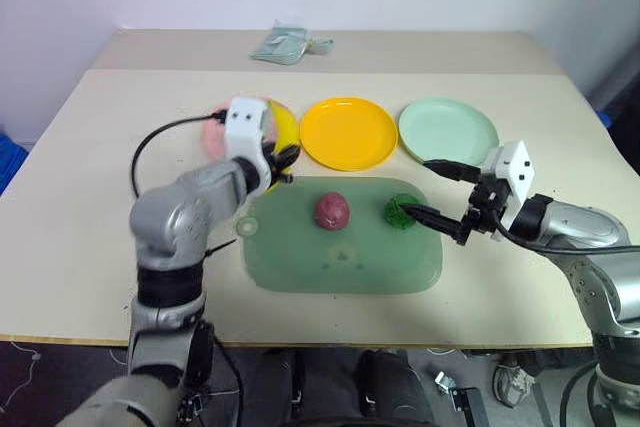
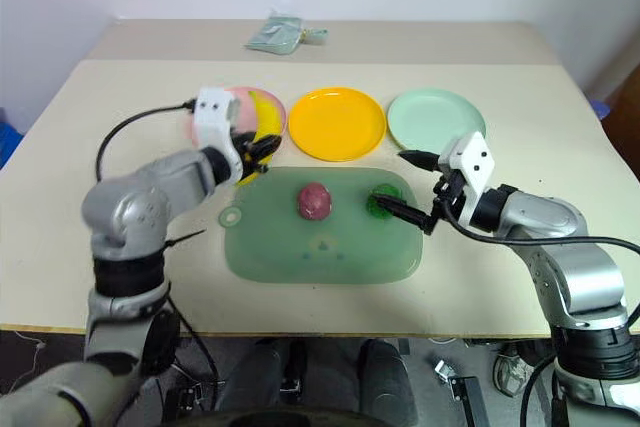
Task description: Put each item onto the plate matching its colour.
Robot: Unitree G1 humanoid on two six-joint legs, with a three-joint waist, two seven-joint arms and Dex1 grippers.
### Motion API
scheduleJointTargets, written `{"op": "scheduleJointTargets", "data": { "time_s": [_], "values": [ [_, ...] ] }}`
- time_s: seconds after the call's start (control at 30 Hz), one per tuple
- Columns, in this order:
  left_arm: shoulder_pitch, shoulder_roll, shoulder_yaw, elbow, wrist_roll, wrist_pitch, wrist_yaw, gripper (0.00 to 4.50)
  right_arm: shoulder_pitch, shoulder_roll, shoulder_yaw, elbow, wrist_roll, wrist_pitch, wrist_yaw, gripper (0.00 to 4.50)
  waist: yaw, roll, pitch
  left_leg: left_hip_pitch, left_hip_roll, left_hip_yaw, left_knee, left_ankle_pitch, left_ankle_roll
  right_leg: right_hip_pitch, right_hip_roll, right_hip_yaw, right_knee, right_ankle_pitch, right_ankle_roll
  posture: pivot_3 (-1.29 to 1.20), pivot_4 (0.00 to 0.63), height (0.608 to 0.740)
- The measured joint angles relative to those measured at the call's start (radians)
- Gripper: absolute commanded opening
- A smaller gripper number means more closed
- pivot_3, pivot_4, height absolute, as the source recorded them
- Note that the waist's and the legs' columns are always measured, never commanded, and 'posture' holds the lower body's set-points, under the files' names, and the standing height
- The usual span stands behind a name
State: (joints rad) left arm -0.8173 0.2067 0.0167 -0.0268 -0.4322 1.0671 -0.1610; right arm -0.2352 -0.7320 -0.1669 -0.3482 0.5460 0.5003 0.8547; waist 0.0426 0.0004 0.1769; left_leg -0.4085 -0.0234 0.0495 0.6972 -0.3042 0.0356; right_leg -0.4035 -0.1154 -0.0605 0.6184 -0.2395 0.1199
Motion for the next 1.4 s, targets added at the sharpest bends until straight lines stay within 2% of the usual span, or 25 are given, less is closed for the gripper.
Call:
{"op": "scheduleJointTargets", "data": {
  "time_s": [0.2, 0.33, 0.47, 0.53, 0.57, 0.63, 0.73, 0.83, 1.03, 1.13, 1.2, 1.27, 1.4],
  "values": [
    [-0.3, -0.093, -0.087, 0.67, 0.144, -0.326, -0.147, 1.25, 0.006, 0.01, 0.009, 0.0, -0.015, -0.025, -0.007, 4.5, -0.004, -0.001, 0.001, -0.002, -0.002, 0.003, -0.001, -0.003, 0.005, -0.001, -0.001, 0.0, -0.003, 0.0, 0.004, 0.0, 0.15, 0.74],
    [-0.42, -0.147, -0.107, 0.987, 0.222, -0.484, -0.2, 1.25, 0.062, 0.02, -0.003, -0.036, -0.02, -0.026, -0.048, 4.5, -0.003, -0.002, 0.001, -0.002, -0.001, 0.003, -0.001, -0.003, 0.005, -0.001, -0.001, 0.0, -0.004, 0.0, 0.005, 0.0, 0.15, 0.74],
    [-0.453, -0.176, -0.079, 1.118, 0.233, -0.558, -0.237, 3.35, 0.109, 0.03, -0.008, -0.103, -0.017, -0.016, -0.093, 4.5, -0.005, -0.002, 0.001, -0.002, -0.001, 0.003, 0.001, -0.003, 0.005, -0.001, -0.002, 0.0, -0.003, 0.0, 0.006, 0.0, 0.15, 0.74],
    [-0.453, -0.176, -0.054, 1.129, 0.227, -0.572, -0.246, 4.23, 0.119, 0.031, -0.011, -0.121, -0.013, -0.007, -0.111, 4.5, -0.005, -0.002, 0.001, -0.002, -0.001, 0.003, 0.001, -0.003, 0.005, -0.001, -0.002, 0.0, -0.003, 0.0, 0.006, 0.0, 0.15, 0.74],
    [-0.454, -0.174, -0.029, 1.128, 0.221, -0.575, -0.248, 4.38, 0.124, 0.033, -0.013, -0.129, -0.011, -0.005, -0.118, 4.5, -0.005, -0.002, 0.001, -0.002, 0.0, 0.003, 0.001, -0.003, 0.005, -0.001, -0.002, 0.0, -0.003, 0.0, 0.006, 0.0, 0.15, 0.74],
    [-0.452, -0.159, 0.035, 1.105, 0.183, -0.564, -0.25, 4.38, 0.135, 0.034, -0.016, -0.142, -0.009, -0.003, -0.128, 4.5, -0.006, -0.002, 0.001, -0.002, 0.0, 0.003, 0.001, -0.003, 0.005, -0.002, -0.002, 0.0, -0.003, 0.0, 0.006, 0.0, 0.15, 0.74],
    [-0.417, -0.106, 0.113, 0.943, 0.122, -0.509, -0.263, 4.38, 0.14, 0.034, -0.023, -0.145, 0.001, -0.001, -0.134, 4.5, -0.009, -0.002, 0.001, -0.002, 0.0, 0.003, 0.001, -0.003, 0.005, -0.002, -0.002, 0.0, -0.002, 0.0, 0.006, 0.0, 0.15, 0.74],
    [-0.282, -0.031, 0.109, 0.631, 0.085, -0.435, -0.326, 4.38, 0.137, 0.03, -0.034, -0.141, 0.008, -0.001, -0.126, 4.5, -0.011, -0.001, 0.001, -0.002, 0.0, 0.003, 0.001, -0.003, 0.004, -0.002, -0.002, 0.001, -0.001, 0.0, 0.005, 0.0, 0.15, 0.74],
    [0.074, 0.147, 0.026, 0.109, -0.001, -0.313, -0.526, 4.38, 0.127, 0.018, -0.037, -0.121, 0.009, -0.005, -0.093, 4.5, -0.014, -0.001, 0.001, -0.002, 0.0, 0.002, 0.001, -0.003, 0.004, -0.001, -0.002, 0.001, -0.002, 0.0, 0.005, 0.0, 0.15, 0.74],
    [0.183, 0.255, -0.043, -0.073, -0.014, -0.299, -0.624, 4.38, 0.128, 0.015, -0.035, -0.118, 0.009, -0.005, -0.079, 4.5, -0.006, -0.001, 0.001, -0.002, 0.0, 0.001, 0.002, -0.002, 0.004, 0.0, -0.002, 0.001, -0.002, 0.0, 0.005, 0.0, 0.15, 0.74],
    [0.235, 0.306, -0.097, -0.166, -0.015, -0.31, -0.683, 4.38, 0.132, 0.013, -0.031, -0.118, 0.008, -0.005, -0.071, 4.5, -0.003, -0.001, 0.001, -0.001, 0.0, 0.001, 0.002, -0.003, 0.004, 0.0, -0.003, 0.001, -0.002, 0.0, 0.005, 0.0, 0.15, 0.74],
    [0.256, 0.312, -0.143, -0.21, -0.016, -0.31, -0.714, 4.38, 0.138, 0.01, -0.02, -0.119, 0.007, -0.005, -0.063, 4.5, -0.001, -0.001, 0.001, -0.001, -0.001, 0.001, 0.002, -0.003, 0.004, 0.001, -0.003, 0.001, -0.002, 0.0, 0.005, 0.0, 0.15, 0.74],
    [0.253, 0.35, -0.254, -0.221, 0.044, -0.343, -0.746, 4.38, 0.15, 0.008, -0.005, -0.12, 0.004, -0.005, -0.058, 4.5, -0.006, 0.0, 0.001, -0.001, -0.001, 0.001, 0.001, -0.003, 0.004, 0.0, -0.002, 0.001, -0.002, 0.0, 0.005, 0.0, 0.15, 0.74]
  ]
}}
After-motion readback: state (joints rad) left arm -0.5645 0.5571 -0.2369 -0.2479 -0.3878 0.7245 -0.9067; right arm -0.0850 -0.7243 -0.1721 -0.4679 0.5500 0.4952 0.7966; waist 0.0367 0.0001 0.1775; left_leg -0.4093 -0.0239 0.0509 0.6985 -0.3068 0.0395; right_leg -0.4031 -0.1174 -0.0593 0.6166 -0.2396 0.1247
